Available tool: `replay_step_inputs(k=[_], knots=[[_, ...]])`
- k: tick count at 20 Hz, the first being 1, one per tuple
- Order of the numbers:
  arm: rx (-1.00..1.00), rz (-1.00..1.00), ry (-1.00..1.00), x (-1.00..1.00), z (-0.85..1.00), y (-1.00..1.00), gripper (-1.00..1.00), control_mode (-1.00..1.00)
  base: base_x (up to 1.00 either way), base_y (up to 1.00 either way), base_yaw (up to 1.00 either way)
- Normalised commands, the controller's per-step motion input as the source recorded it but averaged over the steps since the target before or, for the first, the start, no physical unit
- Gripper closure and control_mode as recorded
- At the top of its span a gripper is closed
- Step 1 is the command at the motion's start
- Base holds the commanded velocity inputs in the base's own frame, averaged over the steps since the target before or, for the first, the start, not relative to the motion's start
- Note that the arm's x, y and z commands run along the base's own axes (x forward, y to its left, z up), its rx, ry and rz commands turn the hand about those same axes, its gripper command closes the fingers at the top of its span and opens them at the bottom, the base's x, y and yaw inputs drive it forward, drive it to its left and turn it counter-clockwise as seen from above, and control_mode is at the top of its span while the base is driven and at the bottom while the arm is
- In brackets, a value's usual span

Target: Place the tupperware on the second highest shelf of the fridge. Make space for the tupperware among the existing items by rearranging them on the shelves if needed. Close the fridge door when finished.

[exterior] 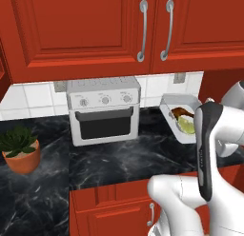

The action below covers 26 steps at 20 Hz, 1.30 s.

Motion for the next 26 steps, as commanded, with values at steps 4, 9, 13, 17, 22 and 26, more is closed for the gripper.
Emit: replay_step_inputs(k=[4,9,13,17,22,26], knots=[[0.00,0.00,0.01,0.00,0.00,0.02,1.00,-1.00,0.00,0.00,0.00],[0.00,0.00,0.00,0.00,0.00,0.00,1.00,1.00,-0.16,0.00,0.00],[0.00,0.00,0.00,0.00,0.00,0.00,1.00,1.00,-0.89,-0.04,-0.10],[0.00,0.00,0.00,0.00,0.00,0.00,1.00,1.00,-1.00,-0.22,-0.26],[0.00,0.00,0.00,0.00,0.00,0.00,1.00,1.00,-0.89,-0.30,-0.42],[0.00,0.00,0.00,0.00,0.00,0.00,1.00,1.00,-0.46,-0.41,-0.58]])
